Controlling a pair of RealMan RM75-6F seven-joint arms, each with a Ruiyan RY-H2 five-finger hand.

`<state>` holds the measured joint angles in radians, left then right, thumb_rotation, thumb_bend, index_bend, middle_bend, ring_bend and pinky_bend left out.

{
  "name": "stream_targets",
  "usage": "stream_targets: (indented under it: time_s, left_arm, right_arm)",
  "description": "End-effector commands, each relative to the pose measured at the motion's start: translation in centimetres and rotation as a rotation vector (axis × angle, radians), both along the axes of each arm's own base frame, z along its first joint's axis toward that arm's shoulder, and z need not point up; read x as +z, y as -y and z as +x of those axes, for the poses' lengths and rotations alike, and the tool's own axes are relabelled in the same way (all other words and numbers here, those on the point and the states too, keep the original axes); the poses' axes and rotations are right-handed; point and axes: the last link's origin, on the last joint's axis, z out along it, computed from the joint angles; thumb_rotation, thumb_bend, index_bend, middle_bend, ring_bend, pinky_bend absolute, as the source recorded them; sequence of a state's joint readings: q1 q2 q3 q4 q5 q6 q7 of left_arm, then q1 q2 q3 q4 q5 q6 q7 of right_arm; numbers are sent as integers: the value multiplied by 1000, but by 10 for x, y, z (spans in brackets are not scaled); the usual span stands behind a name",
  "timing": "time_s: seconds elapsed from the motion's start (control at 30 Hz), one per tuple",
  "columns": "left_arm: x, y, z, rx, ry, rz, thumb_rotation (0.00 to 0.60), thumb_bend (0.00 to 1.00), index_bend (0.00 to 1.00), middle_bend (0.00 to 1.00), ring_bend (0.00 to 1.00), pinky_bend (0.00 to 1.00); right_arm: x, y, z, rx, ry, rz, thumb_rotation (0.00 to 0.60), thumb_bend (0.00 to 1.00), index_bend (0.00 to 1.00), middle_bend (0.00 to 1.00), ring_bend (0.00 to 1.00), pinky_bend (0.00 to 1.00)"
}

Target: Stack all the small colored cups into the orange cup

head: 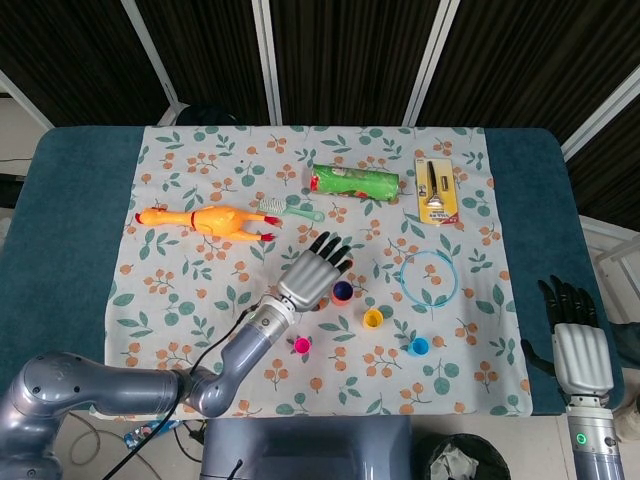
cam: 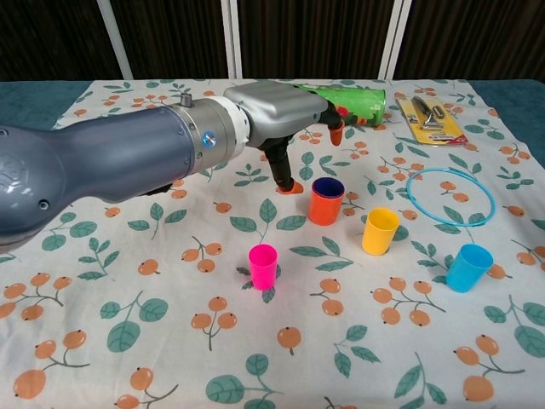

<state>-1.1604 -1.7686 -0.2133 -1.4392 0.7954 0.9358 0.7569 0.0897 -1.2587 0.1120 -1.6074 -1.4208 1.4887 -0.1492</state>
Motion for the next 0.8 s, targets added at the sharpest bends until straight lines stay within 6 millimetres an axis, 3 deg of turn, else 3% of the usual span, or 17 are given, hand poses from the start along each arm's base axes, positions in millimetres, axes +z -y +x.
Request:
stream_targets:
  time_s: [0.03,0.23,0.33,0.47,0.6,0.8]
  left_arm:
    - [1,1,0,8,-22,-2,600,130,96,45,0,0]
    - [27,2,0,18,42,48,600,130,81,42,0,0]
    - [59,7,-17,0,65,116,600,129,97,39,0,0]
    - [106,19,-60,1,72,223,600,129,108,31,0,0]
    - [155,35,-128,65,62,348,600,129,123,28,0,0]
    - [195,66,-205,151,133,421,600,129,100,26,0,0]
  right_arm:
    - [1,0,0,0,0,-2,600,341,0,0,0,36]
    - [1,-1,0,1,-1,1,600,341,0,0,0,36]
    - [1,0,-2,-4,-8,9,600,341,0,0,0,36]
    - [-2,1,-2,2,-7,32,600,341,0,0,0,36]
    - [-8,4,2,15,54,107,600,341,0,0,0,36]
    - [-10,34,29,102,105,240,600,341,0,0,0,36]
